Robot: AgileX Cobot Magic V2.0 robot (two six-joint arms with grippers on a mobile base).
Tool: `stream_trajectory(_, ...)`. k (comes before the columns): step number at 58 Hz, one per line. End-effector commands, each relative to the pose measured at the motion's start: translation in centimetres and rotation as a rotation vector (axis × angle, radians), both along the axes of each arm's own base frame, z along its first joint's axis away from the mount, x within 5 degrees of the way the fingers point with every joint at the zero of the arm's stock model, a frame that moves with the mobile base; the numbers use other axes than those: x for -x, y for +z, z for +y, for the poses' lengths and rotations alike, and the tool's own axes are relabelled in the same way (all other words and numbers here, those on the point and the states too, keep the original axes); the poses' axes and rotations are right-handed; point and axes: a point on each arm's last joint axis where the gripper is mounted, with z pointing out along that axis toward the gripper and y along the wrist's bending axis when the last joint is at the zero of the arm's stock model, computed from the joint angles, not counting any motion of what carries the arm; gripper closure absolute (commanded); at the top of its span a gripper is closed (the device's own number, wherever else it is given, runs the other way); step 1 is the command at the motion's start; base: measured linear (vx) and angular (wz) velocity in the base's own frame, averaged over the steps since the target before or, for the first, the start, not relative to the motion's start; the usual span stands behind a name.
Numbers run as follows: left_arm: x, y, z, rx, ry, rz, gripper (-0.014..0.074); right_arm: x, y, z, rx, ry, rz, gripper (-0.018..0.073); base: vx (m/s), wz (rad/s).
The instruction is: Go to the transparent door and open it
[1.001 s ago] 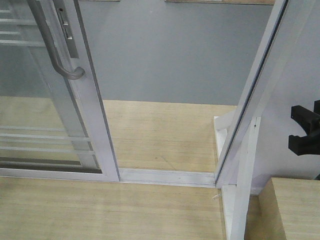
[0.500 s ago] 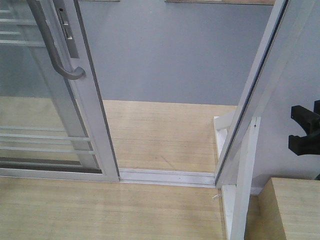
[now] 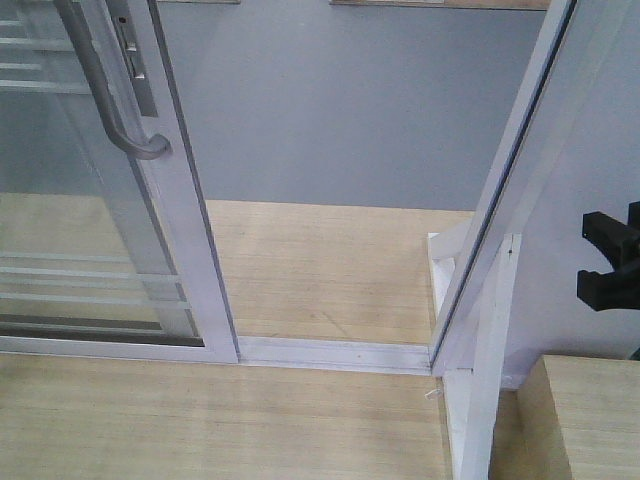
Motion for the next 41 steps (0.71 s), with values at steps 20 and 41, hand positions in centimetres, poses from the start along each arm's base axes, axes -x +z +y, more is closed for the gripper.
stream_trajectory(20, 0.0, -0.6, -0.1, 0.029, -0.013, -0.023, 0.0602, -0.2, 1.6, 0.0, -0.008, -0.001, -0.105, 0.0243, 0.00, 0.00)
stream_trajectory(41, 0.0, -0.6, -0.1, 0.029, -0.013, -0.023, 0.0602, 3.6, 0.0, -2.0, 0.040, -0.101, -0.365, 0.0286, 0.00, 0.00)
